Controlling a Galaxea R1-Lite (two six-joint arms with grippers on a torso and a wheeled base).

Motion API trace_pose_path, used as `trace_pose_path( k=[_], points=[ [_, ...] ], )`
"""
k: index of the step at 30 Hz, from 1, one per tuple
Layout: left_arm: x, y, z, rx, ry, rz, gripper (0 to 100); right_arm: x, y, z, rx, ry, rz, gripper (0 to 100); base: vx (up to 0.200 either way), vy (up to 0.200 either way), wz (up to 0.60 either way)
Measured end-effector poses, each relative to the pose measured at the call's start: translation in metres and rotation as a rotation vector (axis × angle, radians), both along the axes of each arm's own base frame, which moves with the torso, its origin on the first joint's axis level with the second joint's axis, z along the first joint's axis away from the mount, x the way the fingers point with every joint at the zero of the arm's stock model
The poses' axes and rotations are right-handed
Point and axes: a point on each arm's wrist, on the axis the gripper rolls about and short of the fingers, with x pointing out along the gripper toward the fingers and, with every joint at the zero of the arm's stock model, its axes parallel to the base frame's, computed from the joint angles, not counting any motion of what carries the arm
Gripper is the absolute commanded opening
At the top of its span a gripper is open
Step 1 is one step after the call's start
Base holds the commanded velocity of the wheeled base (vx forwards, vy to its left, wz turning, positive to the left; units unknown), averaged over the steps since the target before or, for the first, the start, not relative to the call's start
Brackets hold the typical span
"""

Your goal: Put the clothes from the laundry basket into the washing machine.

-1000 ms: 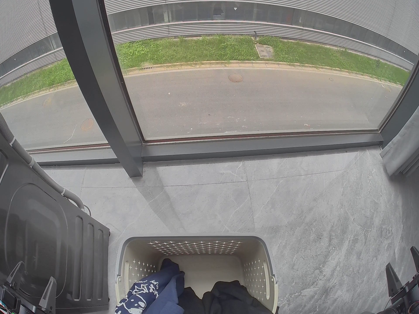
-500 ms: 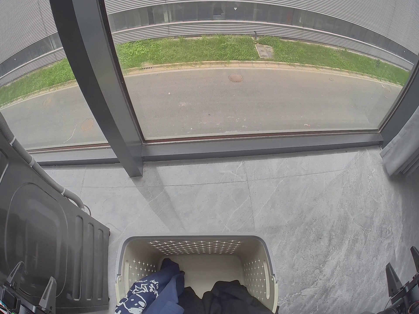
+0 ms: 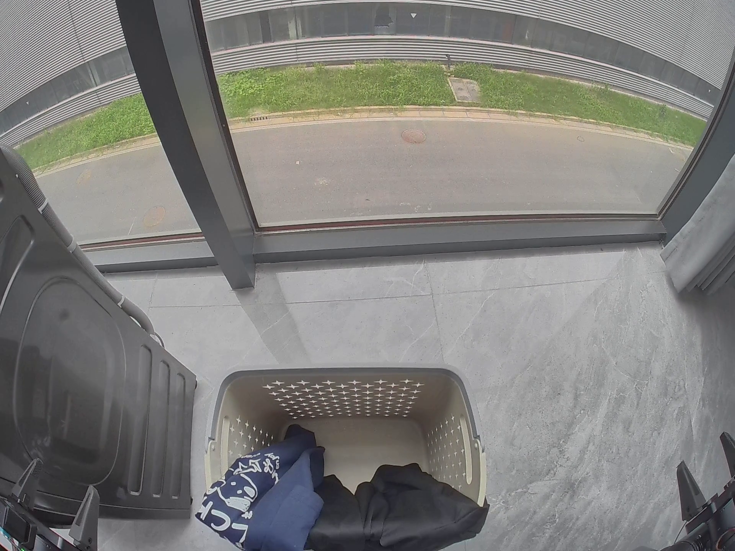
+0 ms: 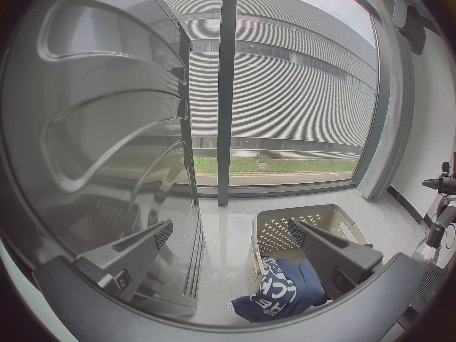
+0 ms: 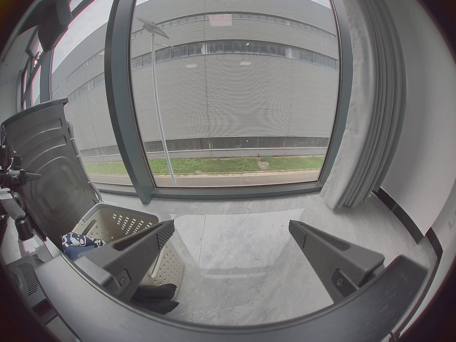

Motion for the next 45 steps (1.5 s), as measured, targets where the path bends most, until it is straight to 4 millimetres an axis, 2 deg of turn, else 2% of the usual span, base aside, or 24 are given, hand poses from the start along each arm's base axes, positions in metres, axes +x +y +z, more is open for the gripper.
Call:
trace_pose_path(
  k=[43,45],
  points=[
    [0.0,0.0,0.0001,0.0,-0.001,0.0,100,0.0,-0.0001,0.0001,0.002,0.0,-0.003,100,-0.2,0.0,0.0],
    [0.0,0.0,0.0,0.0,0.0,0.001,100,0.0,-0.0001,0.0001,0.001,-0.001,-0.003,100,0.0,0.0,0.0]
  ],
)
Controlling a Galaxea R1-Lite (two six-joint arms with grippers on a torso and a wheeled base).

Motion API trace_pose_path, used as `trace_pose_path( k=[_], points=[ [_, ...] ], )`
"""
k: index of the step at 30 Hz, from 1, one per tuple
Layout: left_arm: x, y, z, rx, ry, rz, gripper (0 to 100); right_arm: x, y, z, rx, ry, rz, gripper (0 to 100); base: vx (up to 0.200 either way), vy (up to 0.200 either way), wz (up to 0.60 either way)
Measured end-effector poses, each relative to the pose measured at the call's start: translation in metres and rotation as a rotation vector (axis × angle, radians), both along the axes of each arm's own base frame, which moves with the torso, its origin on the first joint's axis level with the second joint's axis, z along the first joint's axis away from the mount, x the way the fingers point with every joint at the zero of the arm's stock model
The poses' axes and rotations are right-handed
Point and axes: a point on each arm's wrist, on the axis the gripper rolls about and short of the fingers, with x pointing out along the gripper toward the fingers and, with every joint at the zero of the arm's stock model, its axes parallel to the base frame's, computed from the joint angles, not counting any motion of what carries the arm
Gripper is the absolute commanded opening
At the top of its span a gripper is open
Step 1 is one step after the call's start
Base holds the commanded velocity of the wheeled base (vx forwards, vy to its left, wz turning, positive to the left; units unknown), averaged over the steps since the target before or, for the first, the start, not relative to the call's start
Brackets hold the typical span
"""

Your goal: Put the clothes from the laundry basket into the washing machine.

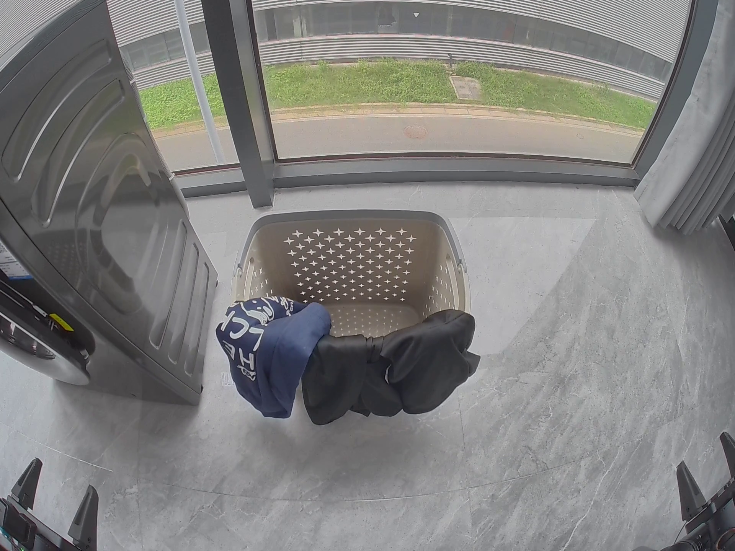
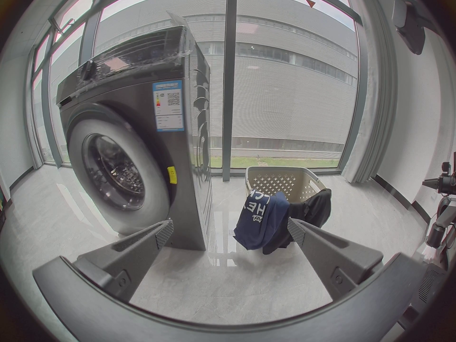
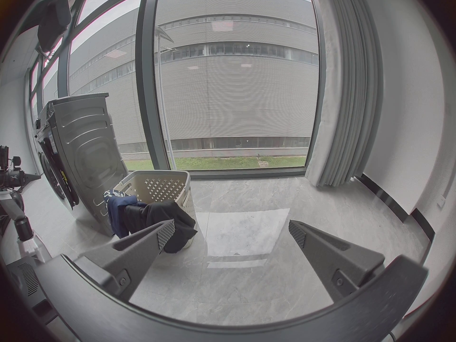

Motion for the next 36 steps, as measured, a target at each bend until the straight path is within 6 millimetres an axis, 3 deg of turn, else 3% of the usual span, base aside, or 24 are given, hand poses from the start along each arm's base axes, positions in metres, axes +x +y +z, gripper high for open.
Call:
trace_pose_path(
  k=[7,36],
  points=[
    [0.0,0.0,0.0,0.001,0.0,0.0,100,0.0,0.0,0.0,0.0,0.0,-0.001,100,0.0,0.0,0.0],
    [0.0,0.0,0.0,0.01,0.0,-0.002,100,0.0,0.0,0.0,0.0,0.0,0.0,100,0.0,0.2,0.0]
  ],
)
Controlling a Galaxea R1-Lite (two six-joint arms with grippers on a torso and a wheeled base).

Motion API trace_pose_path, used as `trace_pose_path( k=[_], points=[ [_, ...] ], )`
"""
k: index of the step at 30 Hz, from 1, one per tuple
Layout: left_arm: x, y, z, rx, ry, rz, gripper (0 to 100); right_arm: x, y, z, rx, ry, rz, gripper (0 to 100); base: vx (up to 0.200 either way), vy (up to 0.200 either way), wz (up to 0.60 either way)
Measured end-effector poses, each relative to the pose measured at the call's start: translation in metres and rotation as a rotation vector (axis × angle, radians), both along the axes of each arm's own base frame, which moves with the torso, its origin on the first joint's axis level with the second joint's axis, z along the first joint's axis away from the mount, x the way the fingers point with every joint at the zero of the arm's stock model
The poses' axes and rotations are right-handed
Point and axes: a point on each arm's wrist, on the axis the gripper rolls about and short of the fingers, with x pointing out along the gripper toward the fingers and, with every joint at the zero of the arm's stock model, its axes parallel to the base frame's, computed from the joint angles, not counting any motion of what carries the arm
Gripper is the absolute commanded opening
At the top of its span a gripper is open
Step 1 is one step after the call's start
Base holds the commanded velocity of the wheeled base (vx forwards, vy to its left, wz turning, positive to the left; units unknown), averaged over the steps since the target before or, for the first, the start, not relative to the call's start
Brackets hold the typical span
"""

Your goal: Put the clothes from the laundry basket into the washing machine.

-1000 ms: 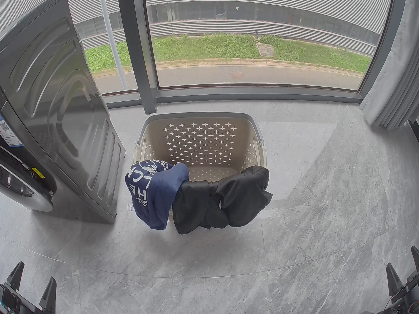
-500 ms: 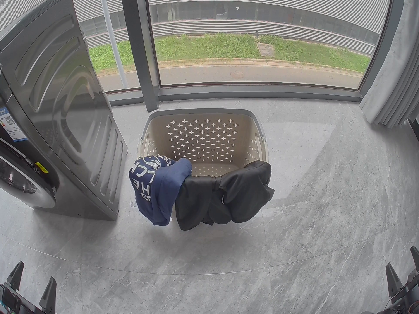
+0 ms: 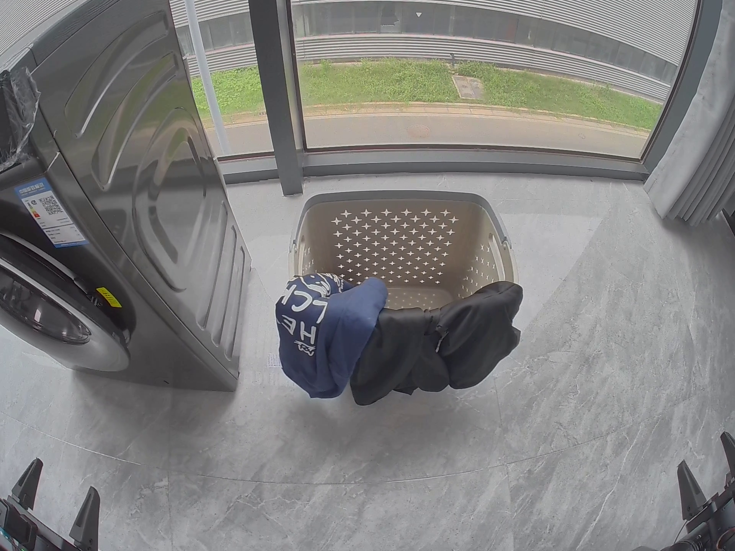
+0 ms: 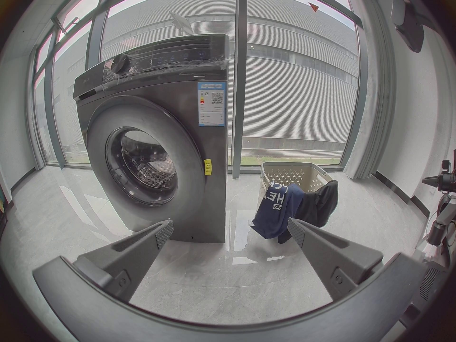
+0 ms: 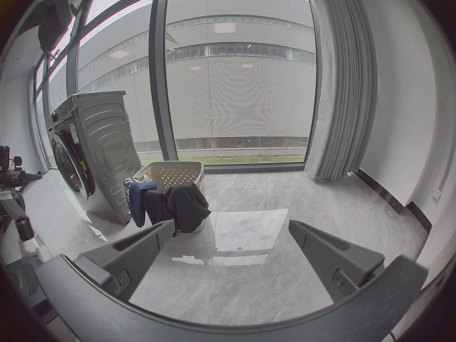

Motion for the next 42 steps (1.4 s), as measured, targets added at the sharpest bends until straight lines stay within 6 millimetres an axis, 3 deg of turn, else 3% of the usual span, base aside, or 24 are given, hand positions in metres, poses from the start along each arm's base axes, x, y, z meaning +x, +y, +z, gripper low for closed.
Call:
trace_pose_path(
  k=[25,36,42],
  points=[
    [0.0,0.0,-0.0001,-0.008,0.001,0.001,100,0.0,-0.0001,0.0,0.003,0.0,-0.003,100,0.0,0.2,0.0],
    [0.0,0.0,0.0,-0.009,0.0,0.001,100,0.0,-0.0001,0.0,0.003,0.0,-0.003,100,0.0,0.0,0.0],
    [0.0,0.0,0.0,-0.009,0.0,0.002,100,0.0,-0.0001,0.0,0.003,0.0,-0.003,100,-0.2,0.0,0.0]
  ],
)
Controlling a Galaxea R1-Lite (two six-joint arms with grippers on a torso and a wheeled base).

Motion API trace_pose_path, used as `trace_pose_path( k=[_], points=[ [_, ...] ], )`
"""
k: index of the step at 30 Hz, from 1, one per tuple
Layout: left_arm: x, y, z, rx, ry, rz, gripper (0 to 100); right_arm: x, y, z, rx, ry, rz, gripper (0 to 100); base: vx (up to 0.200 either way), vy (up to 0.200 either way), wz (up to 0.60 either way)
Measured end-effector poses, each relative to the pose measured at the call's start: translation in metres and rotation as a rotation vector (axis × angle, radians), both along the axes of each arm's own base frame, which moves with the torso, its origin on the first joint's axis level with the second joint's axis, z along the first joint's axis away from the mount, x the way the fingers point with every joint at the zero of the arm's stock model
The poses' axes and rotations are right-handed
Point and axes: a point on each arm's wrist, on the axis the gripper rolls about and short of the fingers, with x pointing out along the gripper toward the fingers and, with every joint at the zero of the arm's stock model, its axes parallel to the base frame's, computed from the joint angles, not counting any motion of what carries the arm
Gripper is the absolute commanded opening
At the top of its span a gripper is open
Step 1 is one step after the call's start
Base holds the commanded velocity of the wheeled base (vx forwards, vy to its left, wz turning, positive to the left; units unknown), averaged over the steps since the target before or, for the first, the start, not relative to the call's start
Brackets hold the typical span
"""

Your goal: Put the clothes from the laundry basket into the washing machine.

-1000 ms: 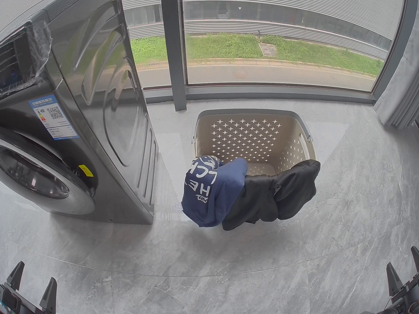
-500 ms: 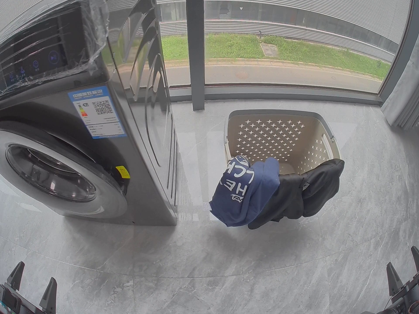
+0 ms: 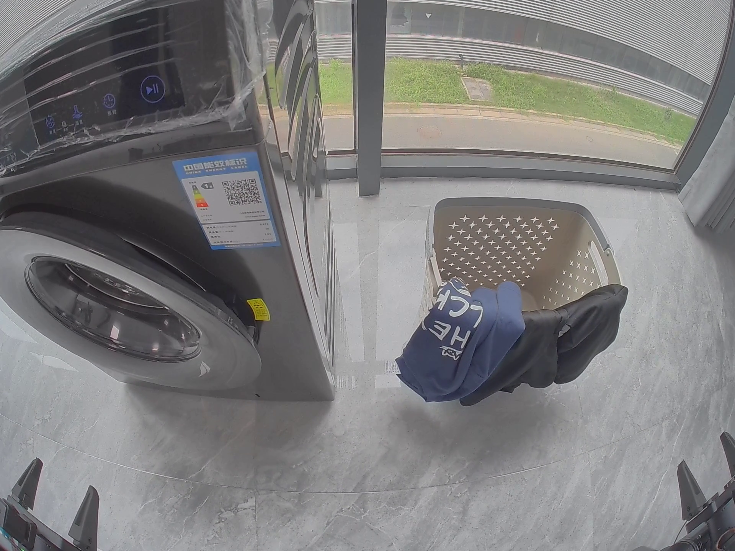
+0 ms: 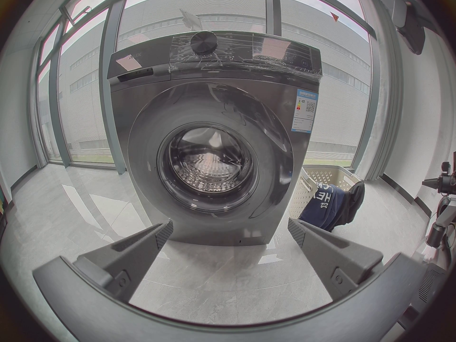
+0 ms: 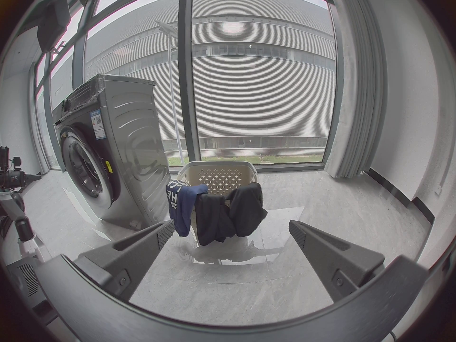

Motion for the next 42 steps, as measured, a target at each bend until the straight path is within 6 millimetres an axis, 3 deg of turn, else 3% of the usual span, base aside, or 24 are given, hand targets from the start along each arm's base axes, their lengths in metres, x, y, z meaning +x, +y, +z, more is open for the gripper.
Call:
trace_pose_path(
  k=[7,34,42],
  points=[
    [0.0,0.0,0.0,0.0,0.0,0.0,100,0.0,0.0,0.0,0.0,0.0,0.0,100,-0.029,0.0,0.0],
    [0.0,0.0,-0.0001,0.0,0.001,0.0,100,0.0,0.0,0.0,0.0,0.0,0.001,100,0.0,0.2,0.0],
    [0.0,0.0,-0.0001,0.0,0.001,0.0,100,0.0,0.0,0.0,0.0,0.0,0.0,100,0.0,0.0,0.0]
  ],
)
